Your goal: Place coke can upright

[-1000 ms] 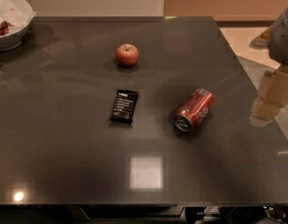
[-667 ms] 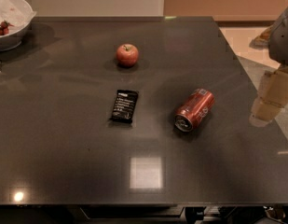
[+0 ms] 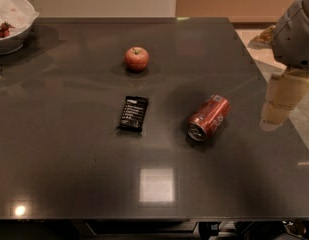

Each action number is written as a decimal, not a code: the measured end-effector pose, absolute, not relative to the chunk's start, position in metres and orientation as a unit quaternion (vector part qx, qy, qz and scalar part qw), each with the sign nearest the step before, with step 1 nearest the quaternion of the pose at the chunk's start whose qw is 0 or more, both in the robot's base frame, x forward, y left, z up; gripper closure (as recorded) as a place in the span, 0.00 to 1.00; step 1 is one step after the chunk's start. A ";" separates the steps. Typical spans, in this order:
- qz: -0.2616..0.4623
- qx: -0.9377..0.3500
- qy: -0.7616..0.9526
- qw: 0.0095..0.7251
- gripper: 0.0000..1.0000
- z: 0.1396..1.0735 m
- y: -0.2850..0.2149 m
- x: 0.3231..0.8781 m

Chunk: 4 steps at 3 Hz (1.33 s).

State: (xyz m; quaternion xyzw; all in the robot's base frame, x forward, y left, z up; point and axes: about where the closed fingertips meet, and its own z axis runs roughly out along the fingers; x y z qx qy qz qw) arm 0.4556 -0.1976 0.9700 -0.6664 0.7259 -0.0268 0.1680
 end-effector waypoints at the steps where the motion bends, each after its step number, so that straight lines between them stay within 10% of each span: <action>1: -0.018 -0.725 0.667 0.169 0.00 0.956 -0.175 0.466; 4: 0.018 -0.864 0.485 0.135 0.00 0.888 -0.131 0.474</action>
Offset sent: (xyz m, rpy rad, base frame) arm 0.0185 0.0619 -0.0622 -0.0435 0.0189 0.5493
